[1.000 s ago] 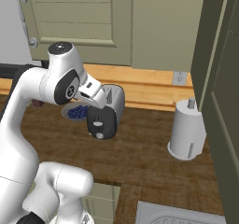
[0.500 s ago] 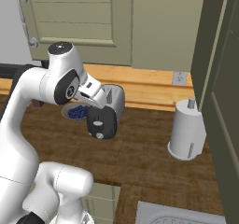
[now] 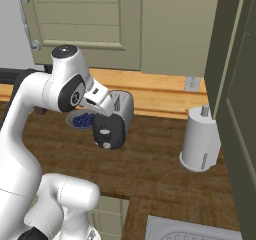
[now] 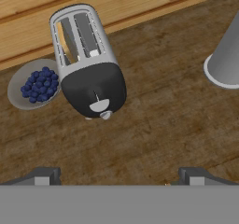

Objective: Start the toaster. Once the lever pops up, take the bread to the plate on the dining counter.

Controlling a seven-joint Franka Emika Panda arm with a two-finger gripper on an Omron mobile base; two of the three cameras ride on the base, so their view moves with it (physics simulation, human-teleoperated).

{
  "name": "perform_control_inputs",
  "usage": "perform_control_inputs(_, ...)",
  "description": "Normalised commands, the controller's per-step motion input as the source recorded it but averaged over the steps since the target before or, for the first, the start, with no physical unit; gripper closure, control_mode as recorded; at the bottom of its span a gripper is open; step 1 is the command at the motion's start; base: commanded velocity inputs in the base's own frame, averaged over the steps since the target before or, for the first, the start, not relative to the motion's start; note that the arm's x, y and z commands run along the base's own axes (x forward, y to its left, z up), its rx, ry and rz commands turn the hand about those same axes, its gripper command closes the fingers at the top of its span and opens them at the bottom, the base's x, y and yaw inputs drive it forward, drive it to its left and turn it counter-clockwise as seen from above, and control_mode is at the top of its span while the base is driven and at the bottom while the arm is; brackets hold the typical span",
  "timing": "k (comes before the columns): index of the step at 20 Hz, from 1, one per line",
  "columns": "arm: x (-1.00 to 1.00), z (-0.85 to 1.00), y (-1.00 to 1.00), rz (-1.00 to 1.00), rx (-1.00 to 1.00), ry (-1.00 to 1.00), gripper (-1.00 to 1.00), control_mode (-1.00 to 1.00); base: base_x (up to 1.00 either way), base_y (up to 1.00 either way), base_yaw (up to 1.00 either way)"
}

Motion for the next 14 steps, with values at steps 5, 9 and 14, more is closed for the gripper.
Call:
perform_control_inputs(5, 0.00, 0.00, 0.00, 0.00, 0.00, 0.00, -1.00, -1.00, 0.00, 0.00, 0.00)
perform_control_inputs(9, 0.00, 0.00, 0.00, 0.00, 0.00, 0.00, -1.00, -1.00, 0.00, 0.00, 0.00)
perform_control_inputs(14, 0.00, 0.00, 0.00, 0.00, 0.00, 0.00, -1.00, -1.00, 0.00, 0.00, 0.00)
